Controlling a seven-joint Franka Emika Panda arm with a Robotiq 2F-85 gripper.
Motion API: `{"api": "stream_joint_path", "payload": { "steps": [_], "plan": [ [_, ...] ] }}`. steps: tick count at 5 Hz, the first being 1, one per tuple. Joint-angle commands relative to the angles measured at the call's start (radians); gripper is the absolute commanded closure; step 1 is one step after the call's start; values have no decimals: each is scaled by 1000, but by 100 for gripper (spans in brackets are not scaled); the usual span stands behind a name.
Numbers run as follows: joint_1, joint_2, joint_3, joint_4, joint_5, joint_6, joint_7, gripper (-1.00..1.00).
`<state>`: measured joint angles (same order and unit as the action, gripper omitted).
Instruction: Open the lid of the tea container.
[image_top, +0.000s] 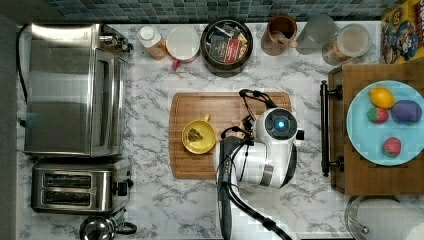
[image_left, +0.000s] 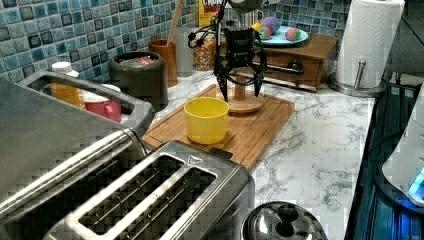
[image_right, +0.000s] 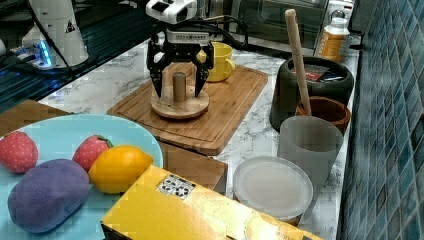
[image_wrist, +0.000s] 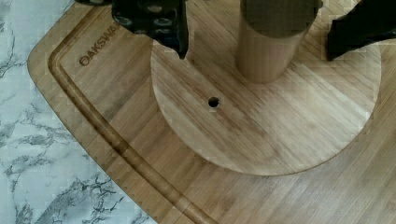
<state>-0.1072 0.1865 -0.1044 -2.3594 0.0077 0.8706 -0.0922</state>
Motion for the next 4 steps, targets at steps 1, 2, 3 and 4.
{"api": "stream_joint_path", "payload": {
  "steps": [1,2,3,4],
  "plan": [
    [-8,-24,1,13,7,-14,-8,100],
    [-14,-21,10,15,2,-11,-9,100],
    [-7,-29,15,25,-8,-26,-8,100],
    [22,-87,28,46,-61,-26,6,100]
  ]
}}
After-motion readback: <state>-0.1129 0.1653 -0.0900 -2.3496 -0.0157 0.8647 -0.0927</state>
